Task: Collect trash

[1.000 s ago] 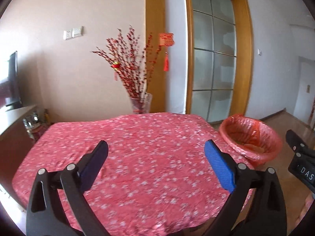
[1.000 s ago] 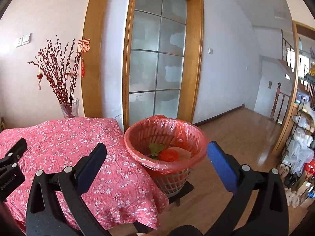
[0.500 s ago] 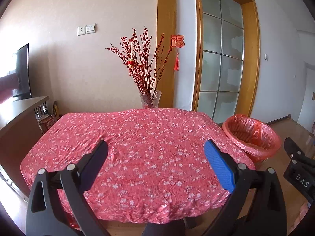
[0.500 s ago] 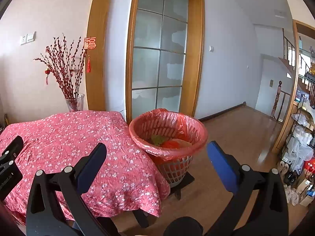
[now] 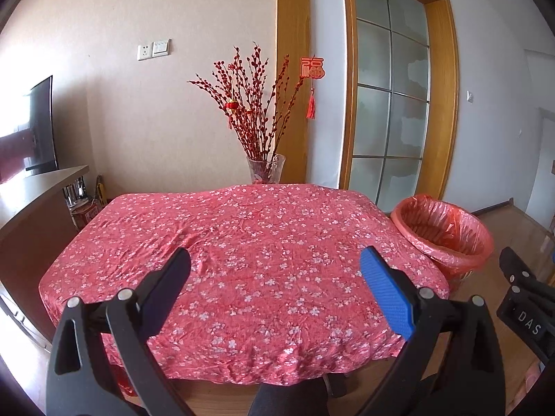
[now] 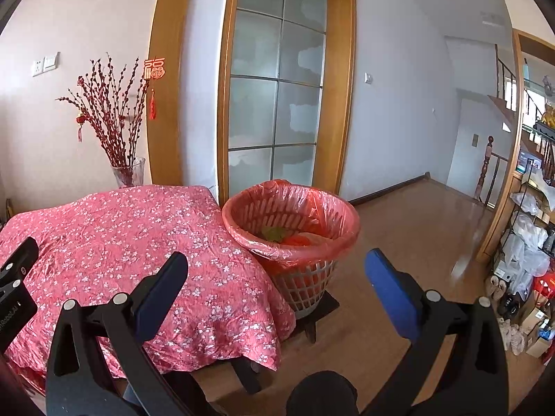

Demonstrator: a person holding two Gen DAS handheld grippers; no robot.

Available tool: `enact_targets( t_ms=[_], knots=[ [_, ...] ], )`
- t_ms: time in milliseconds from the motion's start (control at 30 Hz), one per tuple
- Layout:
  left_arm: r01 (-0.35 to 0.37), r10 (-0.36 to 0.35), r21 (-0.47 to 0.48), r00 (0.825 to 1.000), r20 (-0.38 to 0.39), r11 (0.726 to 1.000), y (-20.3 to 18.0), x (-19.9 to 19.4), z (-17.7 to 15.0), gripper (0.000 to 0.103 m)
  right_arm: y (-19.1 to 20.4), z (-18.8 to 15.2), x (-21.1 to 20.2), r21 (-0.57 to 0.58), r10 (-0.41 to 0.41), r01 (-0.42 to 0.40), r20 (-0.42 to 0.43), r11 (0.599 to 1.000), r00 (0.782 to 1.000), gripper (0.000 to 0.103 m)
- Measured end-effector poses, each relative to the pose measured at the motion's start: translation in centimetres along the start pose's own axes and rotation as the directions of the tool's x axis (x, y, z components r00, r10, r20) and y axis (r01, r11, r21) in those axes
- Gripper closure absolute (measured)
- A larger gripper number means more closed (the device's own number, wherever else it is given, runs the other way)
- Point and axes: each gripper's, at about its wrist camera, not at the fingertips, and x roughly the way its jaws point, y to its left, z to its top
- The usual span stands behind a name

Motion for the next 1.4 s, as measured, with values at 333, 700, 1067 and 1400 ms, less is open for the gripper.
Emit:
enact_targets(
  t_ms=[333,700,1067,1400],
  knots=[
    [-0.018,0.018,0.004,1.0,0.016,1.0,0.06,-0.26,0.16,0.007,-0.12,0.06,-0.13,0.002,0.0,0.0,0.003,1.0,1.0,0.002],
    [-0.013,0.012,0.007,0.999,0.037,1.0,-0.14,-0.65,0.57,0.007,0.0,0.21,-0.2,0.004,0.002,-0.002,0.0,1.0,1.0,0.002],
    [-0.006,0.006,0.01,0.999,0.036,1.0,-0.28,-0.75,0.63,0.007,-0.04,0.37,-0.19,0.003,0.006,-0.006,-0.003,1.0,1.0,0.002],
    [-0.003,0.002,0.011,1.0,0.031,1.0,-0.46,-0.68,0.6,0.007,-0.04,0.31,-0.17,0.005,0.007,-0.007,-0.005,1.0,1.0,0.002]
  ],
)
